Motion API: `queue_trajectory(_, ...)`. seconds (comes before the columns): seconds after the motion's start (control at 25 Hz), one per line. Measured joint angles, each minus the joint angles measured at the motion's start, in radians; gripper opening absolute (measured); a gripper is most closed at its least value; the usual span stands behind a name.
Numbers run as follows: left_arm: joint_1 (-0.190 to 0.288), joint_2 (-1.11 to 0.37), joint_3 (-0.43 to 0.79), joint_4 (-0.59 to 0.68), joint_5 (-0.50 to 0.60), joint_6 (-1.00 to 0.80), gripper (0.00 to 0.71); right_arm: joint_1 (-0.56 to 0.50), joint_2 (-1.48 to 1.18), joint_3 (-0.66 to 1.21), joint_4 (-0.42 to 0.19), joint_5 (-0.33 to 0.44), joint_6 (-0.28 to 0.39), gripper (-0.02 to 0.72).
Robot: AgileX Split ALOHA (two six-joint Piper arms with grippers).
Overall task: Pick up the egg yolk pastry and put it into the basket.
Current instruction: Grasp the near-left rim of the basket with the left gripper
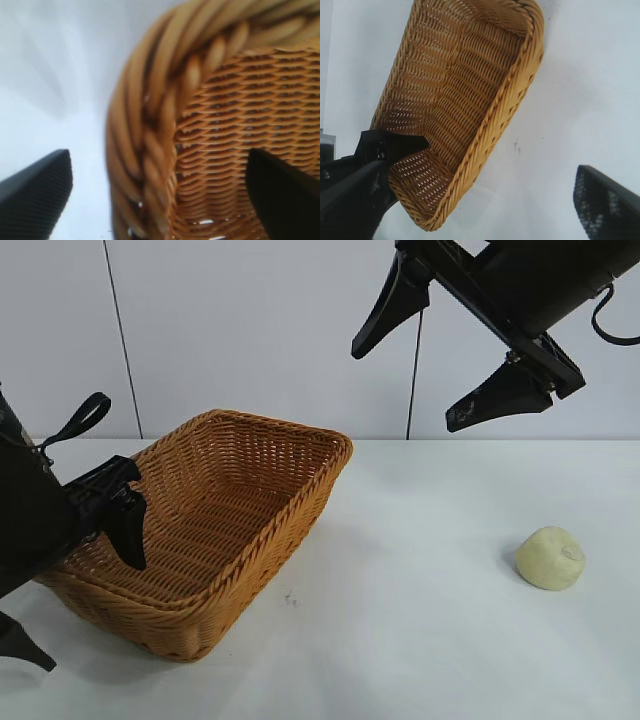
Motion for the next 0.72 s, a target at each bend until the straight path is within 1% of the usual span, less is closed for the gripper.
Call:
queue_trajectory(0.04, 0.000, 0.000, 0.000, 0.000, -0.005, 0.000, 0.652, 0.000, 0.000, 0.000, -0.001, 0.000, 0.000, 0.694)
queue_trajectory(0.12, 0.000, 0.000, 0.000, 0.000, -0.007, 0.000, 0.563, 0.000, 0.000, 0.000, -0.001, 0.000, 0.000, 0.694)
queue_trajectory(0.2, 0.000, 0.000, 0.000, 0.000, -0.006, 0.000, 0.444, 0.000, 0.000, 0.000, -0.001, 0.000, 0.000, 0.694)
queue_trajectory(0.28, 0.000, 0.000, 0.000, 0.000, 0.003, 0.000, 0.300, 0.000, 0.000, 0.000, -0.001, 0.000, 0.000, 0.694)
queue_trajectory(0.4, 0.000, 0.000, 0.000, -0.001, 0.020, -0.004, 0.133, 0.000, 0.000, 0.000, -0.001, 0.000, 0.000, 0.694)
queue_trajectory(0.44, 0.000, 0.000, 0.000, -0.005, 0.017, -0.010, 0.111, 0.000, 0.000, 0.000, -0.001, 0.000, 0.000, 0.694)
queue_trajectory(0.64, 0.000, -0.002, 0.000, -0.005, 0.015, 0.000, 0.111, 0.000, 0.000, 0.000, -0.003, 0.000, 0.000, 0.694)
queue_trajectory(0.72, 0.014, -0.012, -0.007, -0.006, 0.025, 0.028, 0.111, 0.000, 0.000, 0.000, -0.003, 0.000, 0.000, 0.694)
